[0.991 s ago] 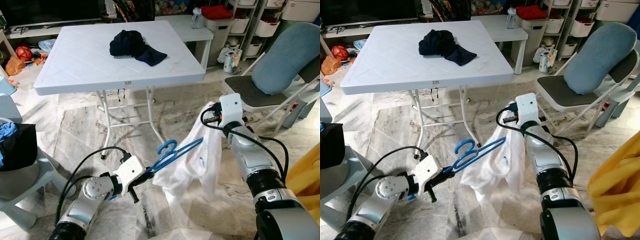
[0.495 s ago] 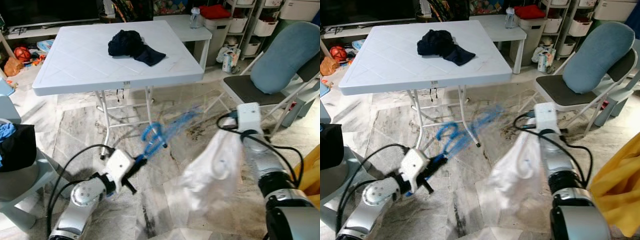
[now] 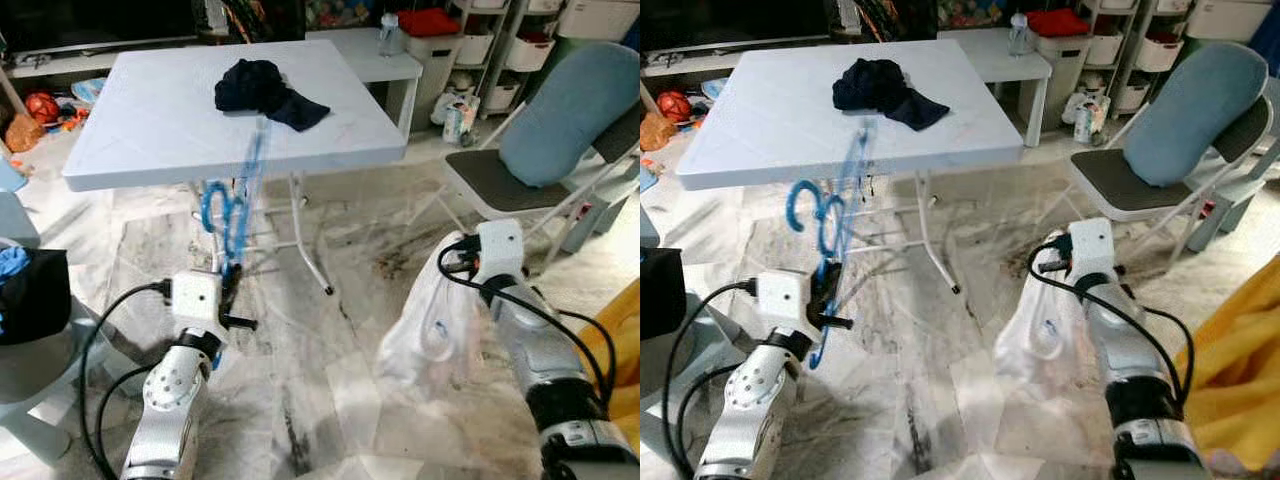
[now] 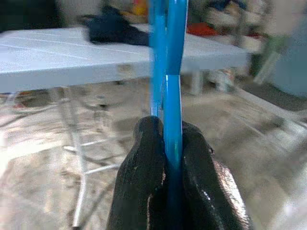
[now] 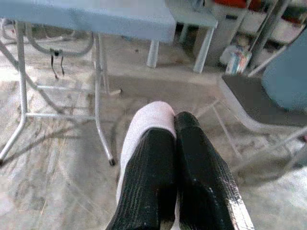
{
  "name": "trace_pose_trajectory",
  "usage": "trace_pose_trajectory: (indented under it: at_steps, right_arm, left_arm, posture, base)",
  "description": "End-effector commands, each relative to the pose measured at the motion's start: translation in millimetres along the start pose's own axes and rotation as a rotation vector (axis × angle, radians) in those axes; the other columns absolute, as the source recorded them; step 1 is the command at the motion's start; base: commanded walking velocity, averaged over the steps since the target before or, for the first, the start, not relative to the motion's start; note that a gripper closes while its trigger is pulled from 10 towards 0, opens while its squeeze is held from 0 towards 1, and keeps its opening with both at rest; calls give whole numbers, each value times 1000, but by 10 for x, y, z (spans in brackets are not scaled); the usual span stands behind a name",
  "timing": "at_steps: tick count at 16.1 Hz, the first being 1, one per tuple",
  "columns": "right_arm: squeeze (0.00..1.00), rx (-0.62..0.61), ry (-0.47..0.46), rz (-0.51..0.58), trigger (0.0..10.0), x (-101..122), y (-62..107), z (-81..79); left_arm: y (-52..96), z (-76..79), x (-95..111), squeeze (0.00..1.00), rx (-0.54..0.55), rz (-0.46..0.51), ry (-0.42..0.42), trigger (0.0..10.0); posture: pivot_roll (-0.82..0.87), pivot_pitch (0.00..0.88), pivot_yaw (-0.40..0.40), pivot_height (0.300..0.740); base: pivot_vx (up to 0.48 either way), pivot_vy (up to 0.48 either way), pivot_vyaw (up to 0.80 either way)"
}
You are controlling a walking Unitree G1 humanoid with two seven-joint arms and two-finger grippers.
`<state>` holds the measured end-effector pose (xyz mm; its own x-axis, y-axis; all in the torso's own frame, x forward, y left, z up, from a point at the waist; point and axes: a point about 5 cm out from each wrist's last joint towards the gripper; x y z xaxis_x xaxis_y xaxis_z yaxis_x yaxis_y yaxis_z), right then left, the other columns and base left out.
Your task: Hang hanger
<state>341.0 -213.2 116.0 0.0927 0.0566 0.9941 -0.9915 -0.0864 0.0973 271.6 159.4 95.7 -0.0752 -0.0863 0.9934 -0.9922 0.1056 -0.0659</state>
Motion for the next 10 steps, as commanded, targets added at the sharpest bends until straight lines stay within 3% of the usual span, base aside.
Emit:
trace_pose_trajectory:
  at_steps: [1,3,5,6,9,10]
  right_arm:
    - [0,-18,-44,97,10000,152,11,-3]
    - [0,54,-147,231,10000,233,59,-127]
    - [0,98,-101,213,10000,215,71,-196]
    - [0,209,-143,185,10000,191,102,-314]
    - [0,220,-238,203,10000,248,117,-423]
    - [0,235,-184,216,10000,274,118,-484]
  left_arm:
    - [-17,-91,136,0,64,56,8,10000]
    - [-36,-47,131,0,29,49,-27,10000]
    - [-40,-20,133,0,24,48,-30,10000]
    - [-50,12,136,0,17,46,-19,10000]
    - [-75,78,151,0,16,54,-10,10000]
    - [-73,89,142,0,19,47,2,10000]
  posture:
    - [-85,0,-13,740]
    - [-82,0,-6,740]
    - [-80,0,-5,740]
    - [-75,0,-6,740]
    - [-69,0,-15,740]
    - [-65,0,-24,740]
  base:
    - [0,0,0]
    - [0,0,0]
    - [122,0,0]
    - [0,0,0]
    - [365,0,0]
    - [375,0,0]
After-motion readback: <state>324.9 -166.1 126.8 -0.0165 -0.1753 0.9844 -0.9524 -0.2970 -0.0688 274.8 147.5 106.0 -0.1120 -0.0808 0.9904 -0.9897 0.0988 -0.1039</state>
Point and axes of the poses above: a point about 5 cm out from each wrist's last joint towards the gripper, its own y axis pointing back from the gripper into the wrist, its own x axis along the axis of the wrist's last joint, z = x × y, and after that the axes turned 5 degrees about -y, right-handed
